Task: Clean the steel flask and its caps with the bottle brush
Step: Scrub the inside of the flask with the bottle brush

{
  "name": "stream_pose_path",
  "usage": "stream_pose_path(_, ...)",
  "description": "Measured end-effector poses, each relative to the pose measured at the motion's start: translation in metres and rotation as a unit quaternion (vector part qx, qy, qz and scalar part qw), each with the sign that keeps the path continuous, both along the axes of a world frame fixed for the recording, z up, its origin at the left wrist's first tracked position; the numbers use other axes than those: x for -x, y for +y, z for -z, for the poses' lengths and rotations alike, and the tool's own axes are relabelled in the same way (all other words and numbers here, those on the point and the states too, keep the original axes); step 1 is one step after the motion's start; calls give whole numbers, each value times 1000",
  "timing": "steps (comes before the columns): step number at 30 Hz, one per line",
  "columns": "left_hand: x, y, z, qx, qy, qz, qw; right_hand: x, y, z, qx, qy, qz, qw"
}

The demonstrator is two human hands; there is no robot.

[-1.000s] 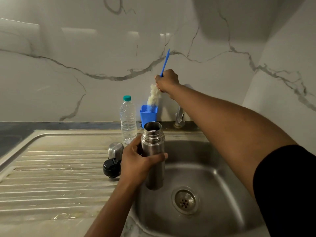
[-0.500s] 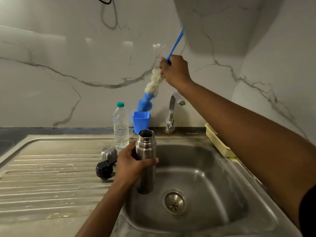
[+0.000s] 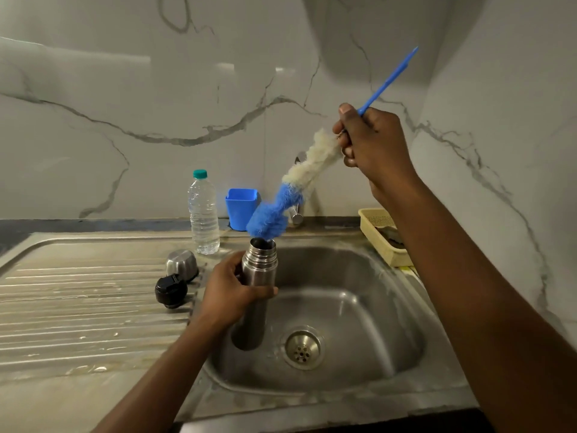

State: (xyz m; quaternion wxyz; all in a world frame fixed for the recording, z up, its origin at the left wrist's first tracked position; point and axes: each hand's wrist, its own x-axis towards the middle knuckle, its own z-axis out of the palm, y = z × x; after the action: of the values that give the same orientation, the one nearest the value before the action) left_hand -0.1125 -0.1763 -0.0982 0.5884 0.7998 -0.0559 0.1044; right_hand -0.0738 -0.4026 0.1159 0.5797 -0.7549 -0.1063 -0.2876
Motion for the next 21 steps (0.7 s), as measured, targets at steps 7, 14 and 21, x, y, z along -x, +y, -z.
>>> stream_pose_path(7, -6, 2, 5, -54, -22, -7, 998, 7, -4, 18, 88, -2, 20, 996)
stream_pose_path(14, -7, 0, 6, -100, -70, 5, 992, 11, 6, 21, 181, -21, -22, 983)
stream_pose_path(21, -12, 2, 12, -84, -67, -4, 994, 12, 8, 29, 189, -2, -76, 979)
